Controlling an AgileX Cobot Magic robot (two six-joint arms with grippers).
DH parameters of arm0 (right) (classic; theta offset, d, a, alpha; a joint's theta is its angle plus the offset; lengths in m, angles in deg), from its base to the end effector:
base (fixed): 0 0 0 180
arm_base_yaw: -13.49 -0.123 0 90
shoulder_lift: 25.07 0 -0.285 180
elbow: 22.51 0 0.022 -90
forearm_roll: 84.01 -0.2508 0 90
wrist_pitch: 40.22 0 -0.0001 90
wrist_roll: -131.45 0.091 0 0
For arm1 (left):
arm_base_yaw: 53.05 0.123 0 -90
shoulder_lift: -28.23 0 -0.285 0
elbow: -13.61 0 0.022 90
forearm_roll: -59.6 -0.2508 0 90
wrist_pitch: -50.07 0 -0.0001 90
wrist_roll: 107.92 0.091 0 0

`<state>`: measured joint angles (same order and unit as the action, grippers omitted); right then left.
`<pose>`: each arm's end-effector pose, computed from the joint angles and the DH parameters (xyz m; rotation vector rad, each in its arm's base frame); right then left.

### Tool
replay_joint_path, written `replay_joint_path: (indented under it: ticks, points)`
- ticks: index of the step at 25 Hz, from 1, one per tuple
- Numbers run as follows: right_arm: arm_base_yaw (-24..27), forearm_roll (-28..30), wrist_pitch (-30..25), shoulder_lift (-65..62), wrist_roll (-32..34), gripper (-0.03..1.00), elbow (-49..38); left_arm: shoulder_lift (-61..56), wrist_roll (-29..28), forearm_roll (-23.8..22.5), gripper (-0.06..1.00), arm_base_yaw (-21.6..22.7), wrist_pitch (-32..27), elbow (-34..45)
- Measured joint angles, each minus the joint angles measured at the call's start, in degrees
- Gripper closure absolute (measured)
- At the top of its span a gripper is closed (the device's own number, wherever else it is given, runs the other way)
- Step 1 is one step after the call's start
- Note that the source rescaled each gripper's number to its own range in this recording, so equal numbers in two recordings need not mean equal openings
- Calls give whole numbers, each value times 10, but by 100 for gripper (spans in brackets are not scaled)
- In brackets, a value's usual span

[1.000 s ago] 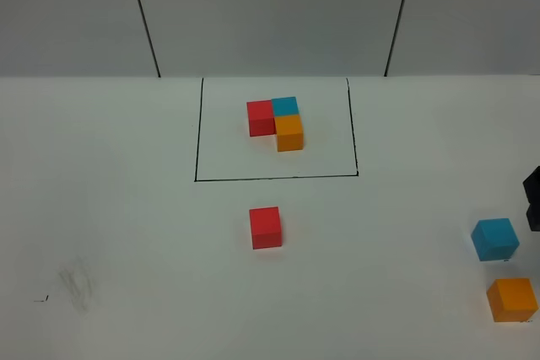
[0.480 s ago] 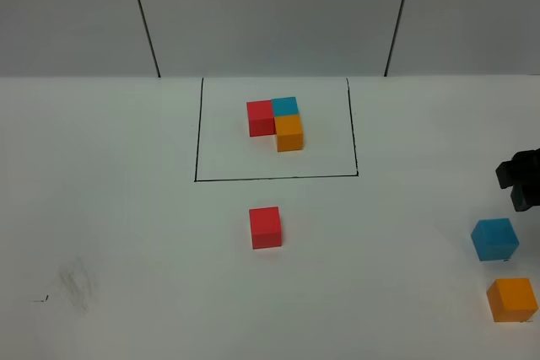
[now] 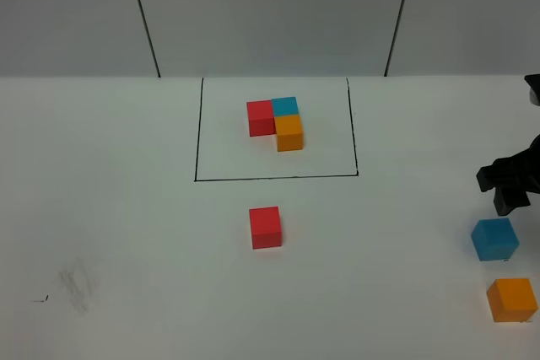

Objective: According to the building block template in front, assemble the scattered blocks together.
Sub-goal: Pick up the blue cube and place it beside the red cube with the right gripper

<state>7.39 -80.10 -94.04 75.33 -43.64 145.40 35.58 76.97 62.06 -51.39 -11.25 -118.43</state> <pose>0.3119 0.0283 0.2394 -0.0789 2.8966 -0.0531 -0.0076 -0.0037 0.2795 0.0600 2.0340 0.0206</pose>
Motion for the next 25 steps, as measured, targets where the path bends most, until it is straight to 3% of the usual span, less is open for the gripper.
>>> replay_joint_path:
  ticks: [7, 25]
  points:
    - [0, -5, 47, 19, 0, 51, 0, 0, 0, 0, 40, 0, 0, 0]
    - [0, 5, 55, 104, 0, 51, 1, 0, 0, 0, 40, 0, 0, 0]
